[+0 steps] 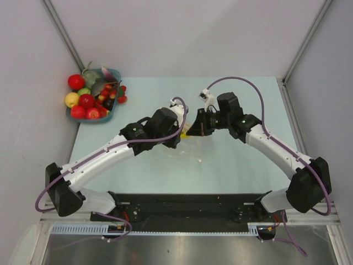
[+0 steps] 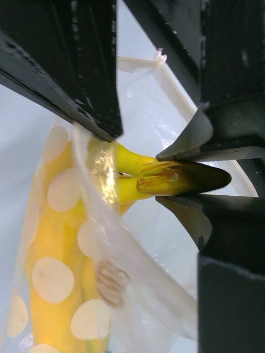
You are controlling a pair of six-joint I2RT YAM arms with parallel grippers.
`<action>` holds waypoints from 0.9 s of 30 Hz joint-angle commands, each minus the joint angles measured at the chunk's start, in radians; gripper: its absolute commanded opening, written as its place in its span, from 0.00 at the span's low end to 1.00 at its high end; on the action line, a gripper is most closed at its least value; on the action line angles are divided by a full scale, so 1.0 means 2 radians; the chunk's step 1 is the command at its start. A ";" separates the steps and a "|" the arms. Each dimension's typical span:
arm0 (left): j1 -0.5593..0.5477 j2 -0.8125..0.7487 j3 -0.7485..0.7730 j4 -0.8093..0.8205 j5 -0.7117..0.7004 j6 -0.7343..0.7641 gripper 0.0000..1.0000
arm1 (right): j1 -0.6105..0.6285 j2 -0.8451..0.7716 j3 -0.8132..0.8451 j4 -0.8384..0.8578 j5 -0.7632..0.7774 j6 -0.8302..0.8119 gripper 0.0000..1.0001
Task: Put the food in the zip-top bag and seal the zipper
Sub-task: Place the fake fruit in the zipper food storage bag, then adjust the zipper on the food storage bag.
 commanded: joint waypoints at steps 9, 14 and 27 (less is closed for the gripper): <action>-0.037 0.038 0.017 0.039 -0.128 -0.021 0.15 | -0.043 0.024 -0.048 0.164 -0.157 0.282 0.00; -0.043 0.046 0.018 0.038 -0.115 0.029 0.45 | -0.051 0.029 -0.052 0.189 -0.171 0.327 0.00; -0.004 -0.126 -0.034 0.018 0.208 0.299 1.00 | -0.068 0.049 -0.056 0.177 -0.191 0.291 0.00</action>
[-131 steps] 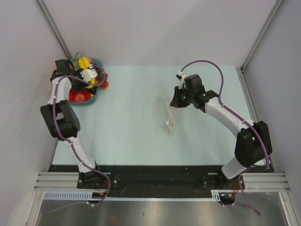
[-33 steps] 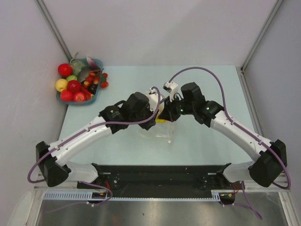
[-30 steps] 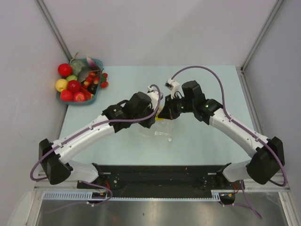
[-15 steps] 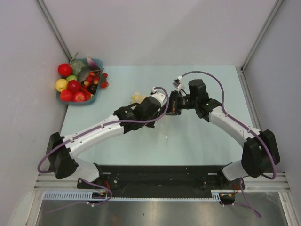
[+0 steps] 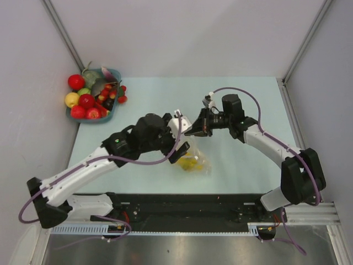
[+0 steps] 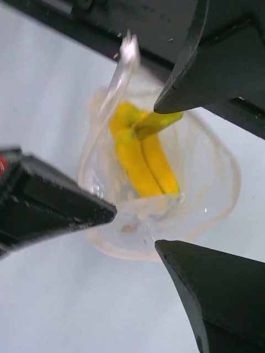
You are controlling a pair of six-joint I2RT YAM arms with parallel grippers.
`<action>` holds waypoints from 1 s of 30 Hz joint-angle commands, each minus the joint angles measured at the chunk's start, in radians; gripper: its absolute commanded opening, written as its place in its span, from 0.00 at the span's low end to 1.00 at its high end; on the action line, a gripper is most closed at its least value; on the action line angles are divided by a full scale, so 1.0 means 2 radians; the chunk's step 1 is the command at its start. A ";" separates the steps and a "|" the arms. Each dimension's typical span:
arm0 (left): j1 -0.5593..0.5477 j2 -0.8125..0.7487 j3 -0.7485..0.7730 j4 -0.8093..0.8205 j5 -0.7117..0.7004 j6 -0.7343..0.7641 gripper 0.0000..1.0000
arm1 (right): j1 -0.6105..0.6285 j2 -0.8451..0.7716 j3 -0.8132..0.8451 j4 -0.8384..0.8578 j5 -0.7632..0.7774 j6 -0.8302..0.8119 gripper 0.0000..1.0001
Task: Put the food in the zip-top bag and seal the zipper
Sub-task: Adjust the zipper on the food storage bag.
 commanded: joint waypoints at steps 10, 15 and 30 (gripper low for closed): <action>0.037 -0.062 -0.045 -0.088 0.241 0.342 0.98 | -0.010 0.008 0.029 -0.059 -0.017 -0.106 0.00; 0.033 -0.058 -0.070 -0.024 0.231 0.395 0.94 | -0.008 0.004 0.047 -0.111 -0.006 -0.160 0.00; 0.011 -0.039 -0.015 -0.116 0.180 0.421 0.00 | 0.003 -0.016 0.168 -0.296 0.219 -0.435 0.00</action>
